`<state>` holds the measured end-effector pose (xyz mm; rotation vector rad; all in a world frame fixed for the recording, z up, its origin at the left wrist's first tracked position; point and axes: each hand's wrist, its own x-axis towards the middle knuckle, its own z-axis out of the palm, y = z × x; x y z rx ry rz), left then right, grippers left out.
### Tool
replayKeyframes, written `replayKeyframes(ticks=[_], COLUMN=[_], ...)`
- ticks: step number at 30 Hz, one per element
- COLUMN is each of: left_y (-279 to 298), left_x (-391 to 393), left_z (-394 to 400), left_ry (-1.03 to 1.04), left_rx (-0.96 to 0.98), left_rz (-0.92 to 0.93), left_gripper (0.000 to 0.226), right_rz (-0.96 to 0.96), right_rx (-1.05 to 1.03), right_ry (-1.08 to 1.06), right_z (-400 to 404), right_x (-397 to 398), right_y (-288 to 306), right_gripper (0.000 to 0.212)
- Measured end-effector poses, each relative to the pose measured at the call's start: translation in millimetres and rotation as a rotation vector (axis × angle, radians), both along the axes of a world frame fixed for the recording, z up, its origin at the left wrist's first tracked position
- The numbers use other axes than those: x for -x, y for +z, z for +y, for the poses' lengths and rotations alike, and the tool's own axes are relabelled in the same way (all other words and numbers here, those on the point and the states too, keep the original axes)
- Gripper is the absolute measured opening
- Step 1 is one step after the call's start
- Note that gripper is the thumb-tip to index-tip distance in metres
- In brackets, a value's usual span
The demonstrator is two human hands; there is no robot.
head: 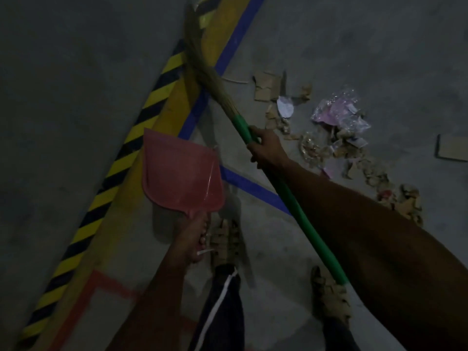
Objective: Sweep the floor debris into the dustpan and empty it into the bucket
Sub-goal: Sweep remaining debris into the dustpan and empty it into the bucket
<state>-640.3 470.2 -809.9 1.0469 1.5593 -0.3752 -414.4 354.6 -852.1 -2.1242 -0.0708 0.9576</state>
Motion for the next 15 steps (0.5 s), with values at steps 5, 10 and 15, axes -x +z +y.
replayKeyframes(ticks=[5, 10, 15], left_y=[-11.2, -10.4, -18.7], left_x=[-0.3, -3.8, -6.4], left_z=[45.5, 66.7, 68.0], left_ry=[-0.008, -0.079, -0.178], left_rx=[-0.019, -0.014, -0.026], left_rz=[-0.046, -0.018, 0.037], left_gripper=[0.041, 0.043, 0.042], right_rz=[0.101, 0.123, 0.154], right_rx=[0.049, 0.098, 0.101], right_ry=[-0.039, -0.146, -0.295], right_z=[74.3, 60.9, -10.2], right_x=[-17.4, -6.0, 36.6], right_y=[-10.1, -21.0, -26.3], right_gripper=[0.058, 0.056, 0.056])
